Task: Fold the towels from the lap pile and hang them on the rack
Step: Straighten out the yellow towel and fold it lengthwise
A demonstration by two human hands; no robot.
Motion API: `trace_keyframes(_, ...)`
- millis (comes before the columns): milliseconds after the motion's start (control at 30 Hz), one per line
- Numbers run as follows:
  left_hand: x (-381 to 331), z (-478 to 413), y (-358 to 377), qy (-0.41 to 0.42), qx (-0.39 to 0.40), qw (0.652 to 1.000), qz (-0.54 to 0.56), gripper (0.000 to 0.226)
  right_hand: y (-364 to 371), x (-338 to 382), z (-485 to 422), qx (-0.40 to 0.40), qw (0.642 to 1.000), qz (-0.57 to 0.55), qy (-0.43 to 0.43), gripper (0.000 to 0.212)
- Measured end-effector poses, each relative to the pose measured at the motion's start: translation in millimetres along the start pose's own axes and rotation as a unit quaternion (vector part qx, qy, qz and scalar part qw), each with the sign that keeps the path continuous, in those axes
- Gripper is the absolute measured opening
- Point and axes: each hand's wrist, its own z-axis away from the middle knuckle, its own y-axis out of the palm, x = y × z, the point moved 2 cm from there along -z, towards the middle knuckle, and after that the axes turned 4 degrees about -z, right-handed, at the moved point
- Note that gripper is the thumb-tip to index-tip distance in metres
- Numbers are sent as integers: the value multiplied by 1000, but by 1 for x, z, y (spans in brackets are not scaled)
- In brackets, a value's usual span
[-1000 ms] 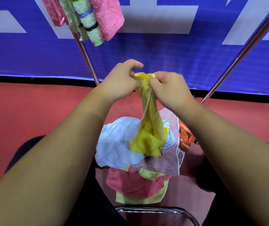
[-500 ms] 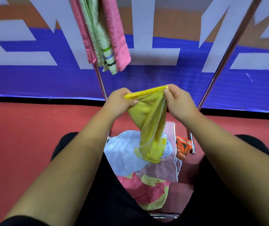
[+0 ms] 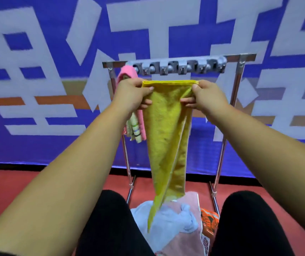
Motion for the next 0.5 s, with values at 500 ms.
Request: trace_keyframes(500,-65,-22,-50,44,-106,988,-100,15,6,93,-15,31,984,171,-32,31)
